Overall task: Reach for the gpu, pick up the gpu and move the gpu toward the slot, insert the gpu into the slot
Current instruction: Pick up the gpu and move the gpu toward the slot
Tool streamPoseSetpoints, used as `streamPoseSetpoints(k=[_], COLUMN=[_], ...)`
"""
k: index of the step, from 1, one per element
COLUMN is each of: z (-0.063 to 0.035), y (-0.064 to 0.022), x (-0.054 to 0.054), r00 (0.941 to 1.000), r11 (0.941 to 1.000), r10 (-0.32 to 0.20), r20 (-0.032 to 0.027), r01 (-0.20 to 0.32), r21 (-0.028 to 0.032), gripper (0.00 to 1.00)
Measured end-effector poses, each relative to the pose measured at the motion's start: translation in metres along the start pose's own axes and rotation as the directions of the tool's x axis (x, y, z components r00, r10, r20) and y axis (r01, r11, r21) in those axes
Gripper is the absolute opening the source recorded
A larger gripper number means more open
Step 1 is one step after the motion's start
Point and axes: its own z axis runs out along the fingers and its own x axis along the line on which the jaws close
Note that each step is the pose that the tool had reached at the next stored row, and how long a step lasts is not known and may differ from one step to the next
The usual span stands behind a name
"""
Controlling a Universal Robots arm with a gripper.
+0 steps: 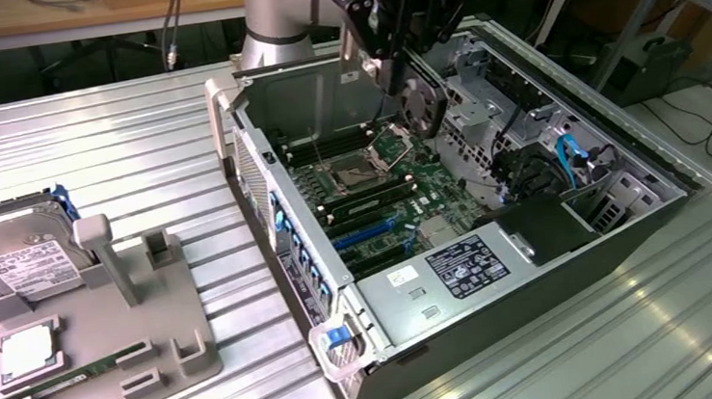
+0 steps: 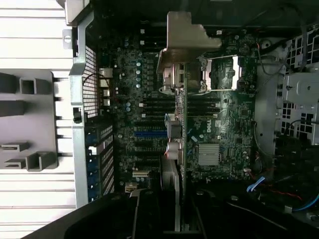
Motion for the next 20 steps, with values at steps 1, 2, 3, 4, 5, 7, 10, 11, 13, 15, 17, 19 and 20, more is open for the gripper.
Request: streamPoseSetpoints(k=[1,2,3,4,5,7,10,11,13,15,17,19,20], z=[0.0003,0.0005,0.0007,0.001,0.0013,0.0018,0.0029,0.0033,0.0041,0.0042,0.0043,0.0043,0.0043], y=[0.0,0.0,0.0,0.0,0.0,0.0,0.0,0.0,0.0001,0.0001,0.0001,0.0001,0.0001], x=[-0.005,-0.009,-0.013,-0.017,-0.02,-0.029,-0.042,-0.046,-0.056,-0.059,-0.059,-0.059,-0.059], r00=[1.0,1.0,1.0,1.0,1.0,1.0,1.0,1.0,1.0,1.0,1.0,1.0,1.0], r11=[1.0,1.0,1.0,1.0,1.0,1.0,1.0,1.0,1.0,1.0,1.0,1.0,1.0], r10=[0.0,0.0,0.0,0.0,-0.001,-0.001,-0.001,-0.001,-0.001,-0.001,-0.001,-0.001,-0.001], r20=[0.0,0.0001,0.0,0.0,0.0,0.0,0.0001,0.0001,0.0,0.0,-0.0001,0.0,0.0], r01=[0.0,0.0,0.0,0.0,0.001,0.001,0.001,0.001,0.001,0.001,0.001,0.001,0.001], r21=[0.0,0.0,0.0,0.0001,0.0,0.0,-0.0001,-0.0001,0.0,0.0002,0.0002,0.0,0.0001], gripper=[0.27,0.27,0.27,0.27,0.27,0.27,0.27,0.27,0.27,0.27,0.27,0.27,0.27])
